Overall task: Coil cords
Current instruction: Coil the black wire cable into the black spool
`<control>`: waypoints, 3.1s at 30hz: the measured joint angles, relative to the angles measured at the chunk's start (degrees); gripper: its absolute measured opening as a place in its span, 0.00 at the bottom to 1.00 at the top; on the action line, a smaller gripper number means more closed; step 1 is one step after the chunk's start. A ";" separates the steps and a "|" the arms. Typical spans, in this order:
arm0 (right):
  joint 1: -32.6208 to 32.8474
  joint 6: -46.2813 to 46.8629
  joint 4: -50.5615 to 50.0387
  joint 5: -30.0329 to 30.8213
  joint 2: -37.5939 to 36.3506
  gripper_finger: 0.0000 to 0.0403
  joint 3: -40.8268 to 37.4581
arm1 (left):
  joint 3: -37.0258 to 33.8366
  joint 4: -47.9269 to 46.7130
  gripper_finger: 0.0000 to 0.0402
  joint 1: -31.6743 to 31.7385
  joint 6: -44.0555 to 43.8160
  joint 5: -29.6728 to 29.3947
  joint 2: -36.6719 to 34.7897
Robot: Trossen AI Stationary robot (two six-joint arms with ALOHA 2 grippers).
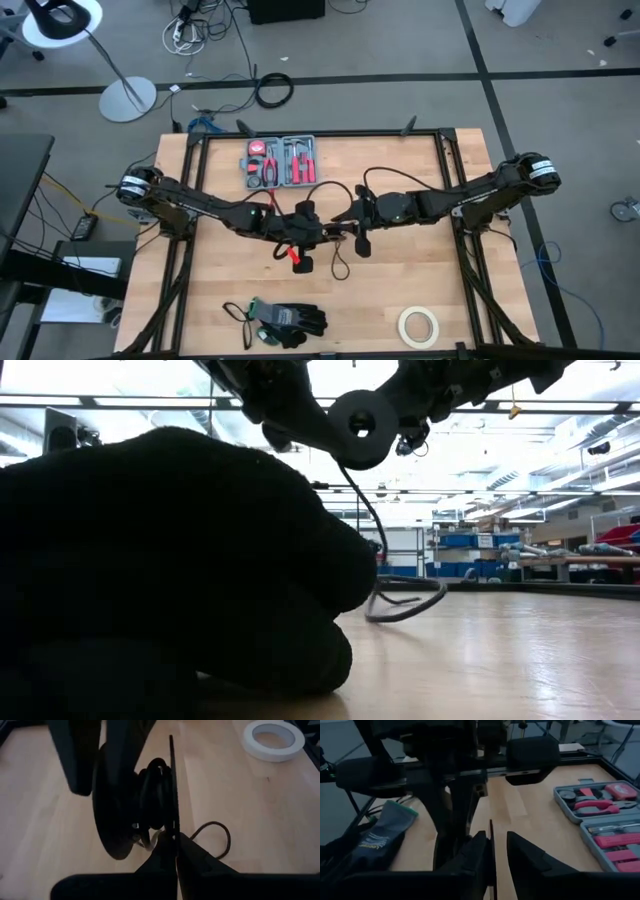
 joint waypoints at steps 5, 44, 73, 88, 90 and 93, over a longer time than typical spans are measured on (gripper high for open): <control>0.00 0.48 -0.53 -1.25 -0.02 0.18 0.02 | 1.67 -2.67 0.00 0.00 0.61 -0.69 0.07; 6.53 -11.04 52.77 11.64 0.04 0.00 -22.36 | 1.94 -0.04 0.07 -0.92 -4.73 -1.34 -0.76; 8.32 -14.86 65.02 9.36 0.04 0.00 -26.12 | -11.09 33.66 0.05 -2.15 -4.39 -7.55 -0.70; 8.32 -23.85 70.42 17.43 0.04 0.00 -26.12 | -10.96 25.85 0.05 -6.36 -12.90 -32.38 -0.66; 8.32 -24.13 70.13 17.44 0.04 0.00 -26.12 | -10.98 25.94 0.05 -6.05 -12.57 -34.33 -0.66; 8.32 -25.38 70.14 19.19 0.04 0.00 -26.12 | -10.93 26.56 0.05 -4.61 -11.43 -34.55 0.14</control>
